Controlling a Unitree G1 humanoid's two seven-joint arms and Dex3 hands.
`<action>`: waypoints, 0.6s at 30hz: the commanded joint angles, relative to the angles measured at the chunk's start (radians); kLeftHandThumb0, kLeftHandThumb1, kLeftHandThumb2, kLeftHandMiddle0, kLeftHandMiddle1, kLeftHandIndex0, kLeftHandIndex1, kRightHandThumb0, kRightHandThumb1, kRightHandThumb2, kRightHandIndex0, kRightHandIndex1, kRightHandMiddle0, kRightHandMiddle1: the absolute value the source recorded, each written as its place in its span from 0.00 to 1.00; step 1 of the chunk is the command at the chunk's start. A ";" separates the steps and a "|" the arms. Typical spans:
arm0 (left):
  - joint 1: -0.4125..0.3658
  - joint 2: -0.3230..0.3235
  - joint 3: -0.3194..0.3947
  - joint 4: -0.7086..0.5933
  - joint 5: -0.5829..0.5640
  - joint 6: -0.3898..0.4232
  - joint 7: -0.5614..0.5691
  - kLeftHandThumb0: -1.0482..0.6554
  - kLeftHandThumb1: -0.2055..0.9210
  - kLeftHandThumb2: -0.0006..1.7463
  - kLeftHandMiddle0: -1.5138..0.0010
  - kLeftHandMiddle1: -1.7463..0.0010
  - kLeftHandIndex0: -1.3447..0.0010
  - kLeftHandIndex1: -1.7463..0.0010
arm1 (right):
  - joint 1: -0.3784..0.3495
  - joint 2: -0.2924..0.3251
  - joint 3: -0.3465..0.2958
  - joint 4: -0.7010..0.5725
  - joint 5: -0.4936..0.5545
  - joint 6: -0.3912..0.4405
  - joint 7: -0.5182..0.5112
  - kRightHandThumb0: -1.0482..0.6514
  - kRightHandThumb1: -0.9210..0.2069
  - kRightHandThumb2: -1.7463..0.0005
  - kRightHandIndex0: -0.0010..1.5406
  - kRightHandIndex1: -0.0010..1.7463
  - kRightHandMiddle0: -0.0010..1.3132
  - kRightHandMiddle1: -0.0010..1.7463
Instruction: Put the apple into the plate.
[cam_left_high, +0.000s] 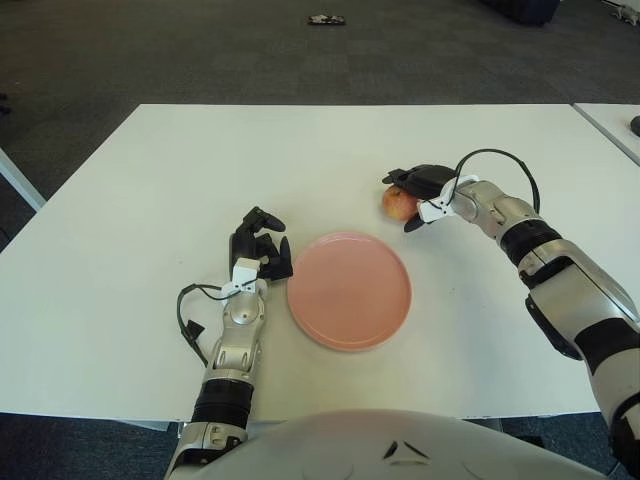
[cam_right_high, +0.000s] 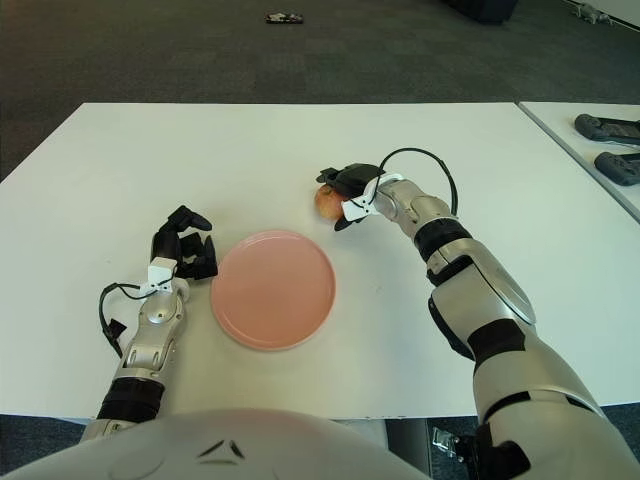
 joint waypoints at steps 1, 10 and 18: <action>0.001 0.000 -0.002 0.001 0.003 0.012 0.002 0.29 0.30 0.89 0.18 0.00 0.43 0.00 | 0.022 0.010 -0.016 0.016 0.015 0.023 0.005 0.09 0.00 0.86 0.21 0.33 0.00 0.51; 0.002 -0.002 -0.001 -0.003 -0.002 0.016 -0.003 0.30 0.31 0.88 0.19 0.00 0.44 0.00 | 0.038 0.020 -0.064 0.015 0.071 0.032 0.025 0.18 0.02 0.85 0.24 0.74 0.11 0.70; 0.000 0.000 -0.002 0.002 0.002 0.006 0.002 0.29 0.31 0.88 0.18 0.00 0.44 0.00 | 0.046 0.022 -0.085 0.015 0.096 0.024 0.027 0.23 0.13 0.74 0.32 0.97 0.16 0.84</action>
